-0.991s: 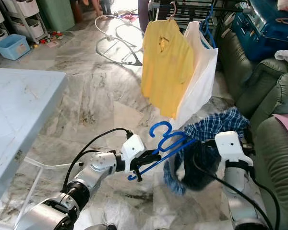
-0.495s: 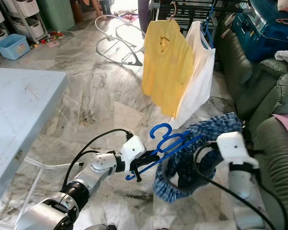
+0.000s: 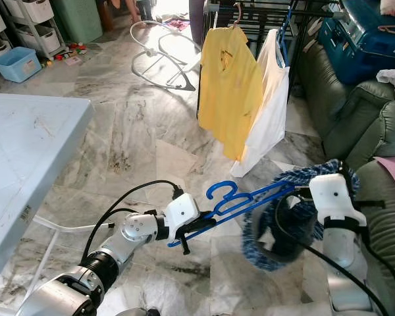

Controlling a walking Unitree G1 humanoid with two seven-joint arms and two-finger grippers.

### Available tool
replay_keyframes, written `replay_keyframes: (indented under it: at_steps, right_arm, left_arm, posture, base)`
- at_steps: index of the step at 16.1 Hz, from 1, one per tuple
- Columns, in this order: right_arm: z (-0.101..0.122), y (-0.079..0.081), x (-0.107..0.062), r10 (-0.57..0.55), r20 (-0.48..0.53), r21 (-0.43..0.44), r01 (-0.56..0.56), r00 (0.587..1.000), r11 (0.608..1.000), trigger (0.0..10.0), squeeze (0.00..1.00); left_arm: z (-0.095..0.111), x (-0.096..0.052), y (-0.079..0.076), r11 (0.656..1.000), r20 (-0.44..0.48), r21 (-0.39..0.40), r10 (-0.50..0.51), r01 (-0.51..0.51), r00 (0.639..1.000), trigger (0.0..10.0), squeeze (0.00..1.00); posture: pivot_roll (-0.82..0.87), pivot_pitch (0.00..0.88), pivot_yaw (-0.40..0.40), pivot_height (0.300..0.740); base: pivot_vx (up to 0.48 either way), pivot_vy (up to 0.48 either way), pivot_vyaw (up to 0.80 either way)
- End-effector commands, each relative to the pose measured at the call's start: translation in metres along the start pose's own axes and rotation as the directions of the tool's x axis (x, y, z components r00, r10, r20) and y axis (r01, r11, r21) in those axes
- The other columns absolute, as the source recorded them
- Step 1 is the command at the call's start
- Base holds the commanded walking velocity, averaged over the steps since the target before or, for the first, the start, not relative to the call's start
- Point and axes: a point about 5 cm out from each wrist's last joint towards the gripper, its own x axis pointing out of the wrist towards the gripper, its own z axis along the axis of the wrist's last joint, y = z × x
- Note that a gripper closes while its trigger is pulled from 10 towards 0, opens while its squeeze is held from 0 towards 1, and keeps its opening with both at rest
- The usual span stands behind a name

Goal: Hang hanger

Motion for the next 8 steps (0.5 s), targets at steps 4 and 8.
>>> replay_keyframes:
  at_steps: [4,8]
  right_arm:
    - [-0.002,-0.023,0.011,-0.085,-0.045,-0.009,0.085,0.995,0.996,0.0,0.0]
    - [-0.014,-0.037,0.016,-0.15,-0.14,0.098,0.164,0.979,0.982,0.0,0.0]
  left_arm:
    - [-0.005,-0.008,-0.007,0.992,0.017,0.122,-0.044,0.042,0.999,0.0,0.0]
    - [-0.018,-0.017,-0.013,0.983,-0.03,0.167,-0.071,0.075,0.997,0.0,0.0]
  posture:
    - [0.0,0.077,-0.046,0.74]
    - [0.0,0.076,-0.04,0.74]
  base:
    - [0.0,0.0,0.0]
    - [0.0,0.0,0.0]
